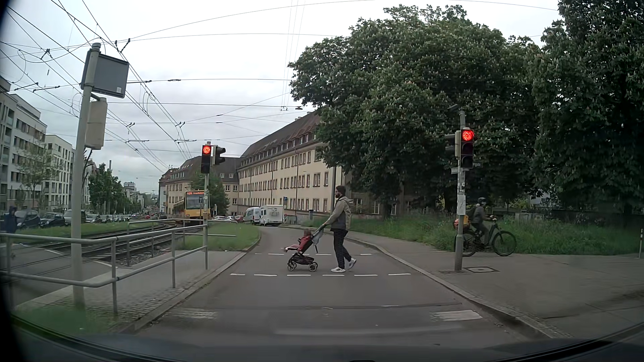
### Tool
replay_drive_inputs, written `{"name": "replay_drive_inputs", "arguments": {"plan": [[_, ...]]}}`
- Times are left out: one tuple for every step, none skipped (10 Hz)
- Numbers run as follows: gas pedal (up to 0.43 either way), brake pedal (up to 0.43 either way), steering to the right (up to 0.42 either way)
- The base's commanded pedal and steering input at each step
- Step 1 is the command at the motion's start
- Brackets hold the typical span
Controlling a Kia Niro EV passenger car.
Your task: Follow the waypoints while adhering to traffic rules and regulations
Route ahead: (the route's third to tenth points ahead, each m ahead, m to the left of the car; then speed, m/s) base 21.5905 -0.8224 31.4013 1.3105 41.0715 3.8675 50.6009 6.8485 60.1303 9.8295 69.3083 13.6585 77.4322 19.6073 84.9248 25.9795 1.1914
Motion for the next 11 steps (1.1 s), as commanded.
{"name": "replay_drive_inputs", "arguments": {"plan": [[0.0,0.305,-0.02],[0.0,0.268,-0.02],[0.0,0.262,-0.02],[0.0,0.262,-0.021],[0.0,0.274,-0.021],[0.0,0.28,-0.021],[0.0,0.287,-0.021],[0.0,0.287,-0.02],[0.0,0.287,-0.022],[0.0,0.305,-0.024],[0.0,0.305,-0.025]]}}
